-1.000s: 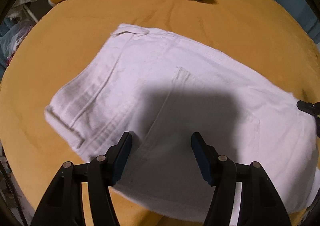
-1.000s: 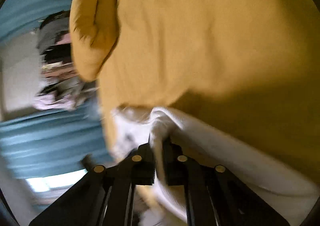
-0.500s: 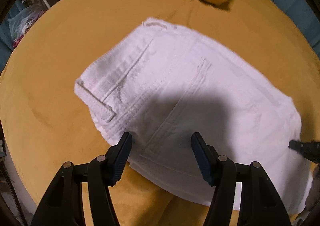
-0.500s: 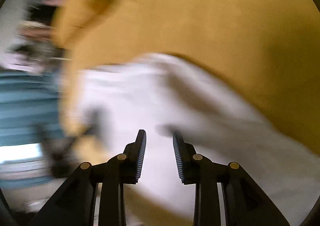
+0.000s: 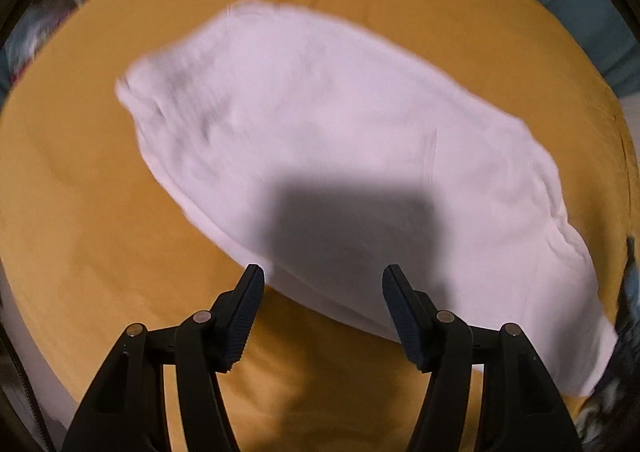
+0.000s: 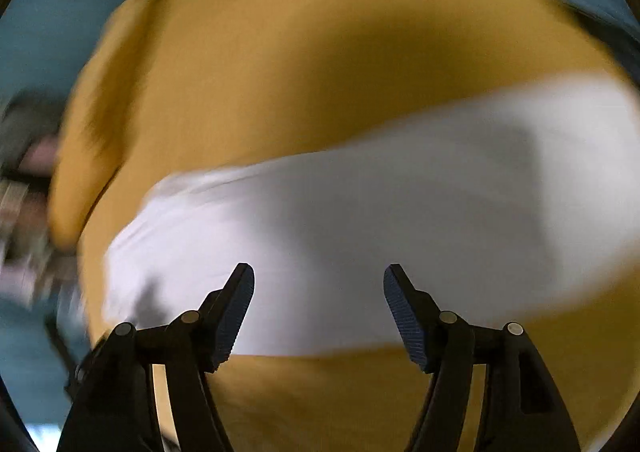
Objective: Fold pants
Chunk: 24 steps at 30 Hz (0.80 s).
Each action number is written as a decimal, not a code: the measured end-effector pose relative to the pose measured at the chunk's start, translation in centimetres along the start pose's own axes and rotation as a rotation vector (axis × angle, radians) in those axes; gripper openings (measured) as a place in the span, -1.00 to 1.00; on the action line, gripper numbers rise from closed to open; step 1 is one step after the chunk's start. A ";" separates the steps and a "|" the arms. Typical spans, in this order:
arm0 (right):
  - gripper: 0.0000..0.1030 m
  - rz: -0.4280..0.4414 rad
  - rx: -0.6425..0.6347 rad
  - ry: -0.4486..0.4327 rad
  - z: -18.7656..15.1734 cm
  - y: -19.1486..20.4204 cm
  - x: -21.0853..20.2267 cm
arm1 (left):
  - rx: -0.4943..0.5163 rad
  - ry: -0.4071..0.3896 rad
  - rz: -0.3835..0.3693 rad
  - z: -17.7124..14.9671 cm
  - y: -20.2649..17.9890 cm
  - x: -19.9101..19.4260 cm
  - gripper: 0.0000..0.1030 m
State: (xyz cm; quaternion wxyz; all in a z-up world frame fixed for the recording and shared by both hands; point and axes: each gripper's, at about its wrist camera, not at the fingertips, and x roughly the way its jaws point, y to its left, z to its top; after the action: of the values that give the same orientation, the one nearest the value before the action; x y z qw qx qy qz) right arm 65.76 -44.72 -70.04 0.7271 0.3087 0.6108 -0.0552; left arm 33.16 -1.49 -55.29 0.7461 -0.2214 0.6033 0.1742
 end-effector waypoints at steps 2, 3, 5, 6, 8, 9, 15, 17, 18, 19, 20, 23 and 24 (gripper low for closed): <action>0.36 -0.071 0.216 -0.041 0.9 -7.9 -1.2 | -0.058 0.021 -0.010 -0.2 -0.4 1.6 0.15; 0.36 -0.092 0.327 -0.065 1.4 -12.1 -1.5 | -0.079 0.032 -0.016 -0.3 -0.7 2.3 0.15; 0.36 -0.075 0.452 -0.085 2.4 -17.9 -0.9 | -0.119 0.043 -0.019 -0.4 -1.6 3.7 0.15; 0.36 -0.038 0.492 -0.093 3.0 -19.9 -0.2 | -0.122 0.040 -0.006 -0.4 -2.1 4.0 0.15; 0.25 0.056 0.549 -0.116 4.2 -22.0 1.1 | -0.116 0.029 0.020 -0.4 -3.2 4.5 0.15; -0.32 0.084 0.544 -0.144 4.5 -22.1 1.3 | -0.111 0.021 0.032 -0.5 -3.6 4.5 0.15; -0.86 0.124 0.364 -0.396 5.0 -14.6 -5.0 | -0.082 0.004 0.060 -0.5 -4.5 4.9 0.15; -0.87 0.072 0.281 -0.451 5.2 -12.8 -6.7 | -0.066 -0.008 0.074 -0.9 -4.4 4.8 0.19; -0.87 0.054 0.281 -0.434 5.5 -13.9 -6.4 | -0.059 -0.011 0.077 -0.9 -4.6 5.0 0.20; -0.87 0.045 0.309 -0.395 5.6 -15.0 -5.2 | -0.055 -0.014 0.081 -1.0 -4.7 5.1 0.20; -0.87 0.054 0.342 -0.343 5.5 -16.3 -3.4 | -0.053 -0.017 0.084 -1.1 -4.8 5.1 0.20; -0.78 0.028 0.413 -0.142 5.1 -20.9 1.2 | -0.048 -0.001 0.103 -1.6 -5.5 4.7 0.20; -0.62 0.043 0.454 -0.101 5.0 -21.7 1.8 | -0.045 0.004 0.107 -1.8 -5.7 4.3 0.19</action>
State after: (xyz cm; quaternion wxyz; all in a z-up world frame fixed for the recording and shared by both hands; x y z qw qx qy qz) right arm 60.49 -64.21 -79.66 0.6696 0.4742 0.5389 -0.1910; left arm 35.60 -7.22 -59.09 0.7292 -0.2059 0.6118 0.2271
